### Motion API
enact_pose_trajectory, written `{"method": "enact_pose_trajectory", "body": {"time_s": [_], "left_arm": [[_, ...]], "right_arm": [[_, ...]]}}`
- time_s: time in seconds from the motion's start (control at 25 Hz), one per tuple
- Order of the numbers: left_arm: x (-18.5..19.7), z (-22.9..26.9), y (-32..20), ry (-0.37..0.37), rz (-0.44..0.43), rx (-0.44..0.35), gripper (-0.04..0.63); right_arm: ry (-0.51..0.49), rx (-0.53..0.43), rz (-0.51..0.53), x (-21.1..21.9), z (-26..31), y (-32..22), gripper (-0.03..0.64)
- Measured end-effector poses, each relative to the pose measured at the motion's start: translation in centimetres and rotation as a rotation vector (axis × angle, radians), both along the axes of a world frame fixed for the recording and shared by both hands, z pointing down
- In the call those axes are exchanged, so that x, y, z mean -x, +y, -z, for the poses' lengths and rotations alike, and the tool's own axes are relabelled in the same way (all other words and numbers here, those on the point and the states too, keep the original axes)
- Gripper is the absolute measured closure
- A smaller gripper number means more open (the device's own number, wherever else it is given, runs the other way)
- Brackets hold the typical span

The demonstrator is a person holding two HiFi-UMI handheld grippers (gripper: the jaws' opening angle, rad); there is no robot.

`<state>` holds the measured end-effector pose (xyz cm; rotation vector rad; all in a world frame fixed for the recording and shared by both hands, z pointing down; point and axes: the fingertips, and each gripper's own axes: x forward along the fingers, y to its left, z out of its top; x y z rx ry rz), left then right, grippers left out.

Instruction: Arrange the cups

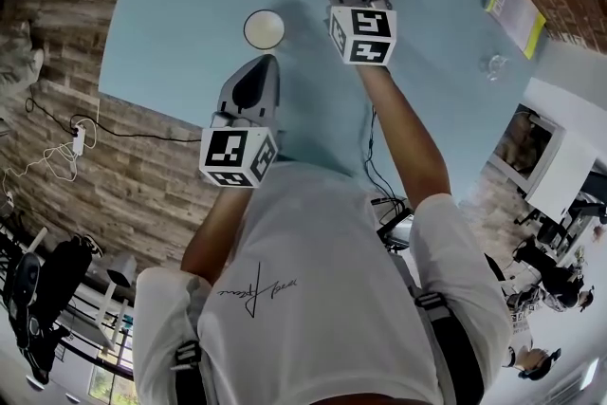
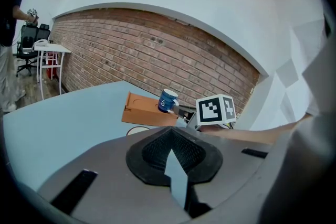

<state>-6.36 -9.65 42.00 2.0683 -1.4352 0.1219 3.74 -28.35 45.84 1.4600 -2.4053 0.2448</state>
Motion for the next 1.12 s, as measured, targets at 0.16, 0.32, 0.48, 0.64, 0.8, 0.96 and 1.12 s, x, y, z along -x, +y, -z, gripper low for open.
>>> {"method": "enact_pose_trajectory", "body": {"time_s": [0.16, 0.32, 0.48, 0.64, 0.8, 0.96, 1.12], "left_arm": [[-0.5, 0.4, 0.1, 0.014, 0.003, -0.009, 0.589], [-1.1, 0.9, 0.3, 0.015, 0.000, -0.025, 0.589], [-1.5, 1.5, 0.9, 0.020, -0.003, -0.041, 0.589], [-1.8, 2.2, 1.7, 0.021, -0.003, -0.062, 0.589], [-2.0, 3.0, 2.7, 0.019, -0.003, -0.084, 0.589], [-1.9, 3.6, 3.7, 0.010, 0.001, -0.110, 0.589], [-1.8, 4.0, 4.9, -0.005, 0.001, -0.134, 0.589]], "right_arm": [[-0.004, 0.000, 0.006, -0.5, 0.2, 1.1, 0.541], [-0.001, -0.005, 0.018, -1.0, 0.6, 2.6, 0.541], [-0.006, -0.014, 0.039, -1.2, 1.5, 4.5, 0.541], [-0.023, -0.019, 0.064, -1.3, 2.7, 6.5, 0.555], [-0.022, -0.037, 0.088, -1.4, 4.1, 8.7, 0.572], [-0.022, -0.059, 0.105, -1.0, 5.4, 10.6, 0.584], [-0.030, -0.082, 0.141, -0.4, 7.1, 13.0, 0.592]]}}
